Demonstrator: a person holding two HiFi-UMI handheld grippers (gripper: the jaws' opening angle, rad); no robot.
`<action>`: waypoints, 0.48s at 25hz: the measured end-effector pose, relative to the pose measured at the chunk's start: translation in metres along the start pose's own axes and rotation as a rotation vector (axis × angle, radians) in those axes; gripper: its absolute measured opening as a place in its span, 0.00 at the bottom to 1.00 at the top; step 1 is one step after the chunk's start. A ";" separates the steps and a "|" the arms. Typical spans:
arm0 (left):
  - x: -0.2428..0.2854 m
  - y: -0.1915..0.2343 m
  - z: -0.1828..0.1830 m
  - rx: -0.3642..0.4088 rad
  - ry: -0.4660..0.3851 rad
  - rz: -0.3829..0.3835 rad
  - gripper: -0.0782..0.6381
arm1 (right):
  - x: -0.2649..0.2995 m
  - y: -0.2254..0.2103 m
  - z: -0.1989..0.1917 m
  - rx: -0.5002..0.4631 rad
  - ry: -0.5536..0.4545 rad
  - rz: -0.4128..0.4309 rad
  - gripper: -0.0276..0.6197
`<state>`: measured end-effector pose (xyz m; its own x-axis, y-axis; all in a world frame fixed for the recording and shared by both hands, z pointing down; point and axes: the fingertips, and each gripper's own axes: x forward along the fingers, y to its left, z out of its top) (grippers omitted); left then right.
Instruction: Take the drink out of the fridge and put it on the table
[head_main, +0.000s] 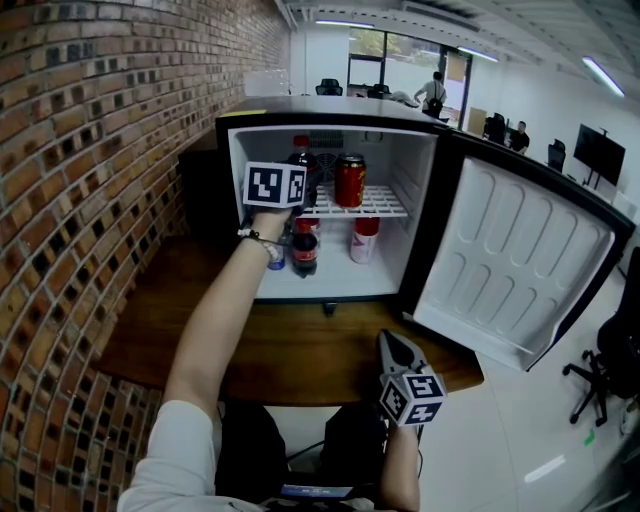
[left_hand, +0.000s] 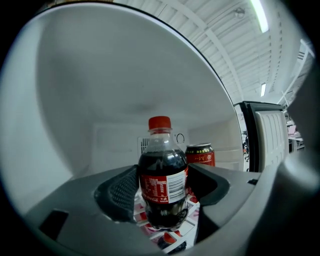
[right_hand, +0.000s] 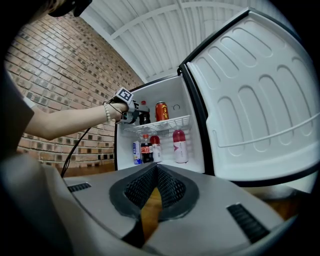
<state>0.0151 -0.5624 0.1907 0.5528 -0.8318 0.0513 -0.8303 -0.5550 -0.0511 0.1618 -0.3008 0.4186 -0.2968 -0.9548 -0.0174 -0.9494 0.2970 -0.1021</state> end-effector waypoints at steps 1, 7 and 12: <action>0.000 0.000 0.000 -0.002 0.001 -0.004 0.54 | 0.000 0.000 0.000 0.000 0.000 0.000 0.08; -0.002 -0.001 0.002 -0.034 -0.012 -0.035 0.53 | -0.001 0.003 0.003 -0.007 -0.005 0.000 0.08; -0.011 -0.004 0.006 -0.058 -0.045 -0.058 0.53 | -0.001 0.004 0.002 -0.006 -0.001 0.000 0.08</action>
<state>0.0129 -0.5506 0.1848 0.6013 -0.7990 0.0073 -0.7990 -0.6013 0.0081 0.1581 -0.2985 0.4161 -0.2965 -0.9548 -0.0184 -0.9501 0.2969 -0.0958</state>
